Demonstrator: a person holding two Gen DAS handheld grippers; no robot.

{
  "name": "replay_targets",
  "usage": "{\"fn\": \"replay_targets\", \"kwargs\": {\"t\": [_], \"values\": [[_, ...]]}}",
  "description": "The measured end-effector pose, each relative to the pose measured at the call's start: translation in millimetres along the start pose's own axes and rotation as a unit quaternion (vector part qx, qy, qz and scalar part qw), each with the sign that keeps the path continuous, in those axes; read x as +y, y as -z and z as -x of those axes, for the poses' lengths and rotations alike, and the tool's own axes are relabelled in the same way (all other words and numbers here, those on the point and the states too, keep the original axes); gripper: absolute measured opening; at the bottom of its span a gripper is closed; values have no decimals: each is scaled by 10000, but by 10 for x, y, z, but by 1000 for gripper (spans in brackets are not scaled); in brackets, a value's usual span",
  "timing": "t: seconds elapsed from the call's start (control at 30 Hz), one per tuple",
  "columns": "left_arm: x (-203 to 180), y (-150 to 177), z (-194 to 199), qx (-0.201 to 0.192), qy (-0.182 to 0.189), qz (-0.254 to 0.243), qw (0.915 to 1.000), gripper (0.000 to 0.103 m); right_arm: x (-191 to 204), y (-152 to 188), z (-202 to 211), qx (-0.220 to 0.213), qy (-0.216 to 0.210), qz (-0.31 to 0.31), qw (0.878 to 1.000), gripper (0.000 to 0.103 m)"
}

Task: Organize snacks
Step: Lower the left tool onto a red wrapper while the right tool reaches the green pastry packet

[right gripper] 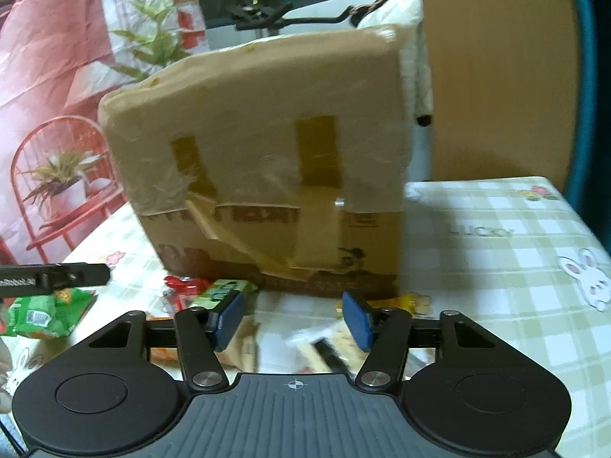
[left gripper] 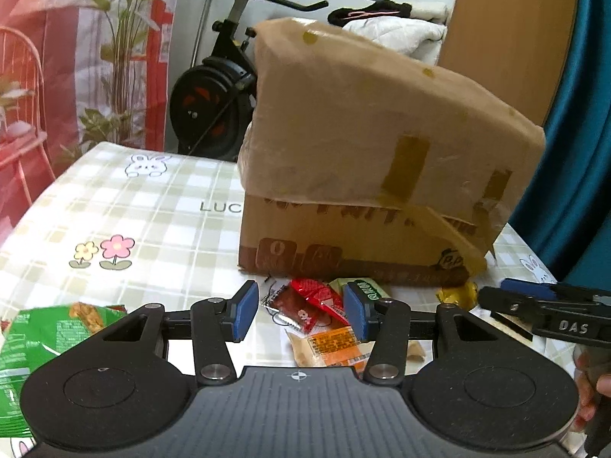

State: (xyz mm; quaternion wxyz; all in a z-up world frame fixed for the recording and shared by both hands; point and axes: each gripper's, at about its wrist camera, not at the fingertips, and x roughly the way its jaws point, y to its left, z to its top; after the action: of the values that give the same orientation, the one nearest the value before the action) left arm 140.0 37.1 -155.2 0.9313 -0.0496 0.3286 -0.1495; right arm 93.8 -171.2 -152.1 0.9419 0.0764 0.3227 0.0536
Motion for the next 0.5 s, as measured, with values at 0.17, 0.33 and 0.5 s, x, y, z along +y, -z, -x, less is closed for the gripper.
{"fn": "replay_targets", "kwargs": {"t": [0.17, 0.33, 0.5], "values": [[107, -4, -69, 31, -67, 123, 9999, 46, 260, -103, -416, 303, -278, 99, 9991, 51], [231, -15, -143, 113, -96, 313, 9994, 43, 448, -193, -889, 672, -317, 37, 9972, 51], [284, -6, -239, 275, -7, 361, 9990, 39, 480, -161, -1154, 1019, -293, -26, 9944, 50]]}}
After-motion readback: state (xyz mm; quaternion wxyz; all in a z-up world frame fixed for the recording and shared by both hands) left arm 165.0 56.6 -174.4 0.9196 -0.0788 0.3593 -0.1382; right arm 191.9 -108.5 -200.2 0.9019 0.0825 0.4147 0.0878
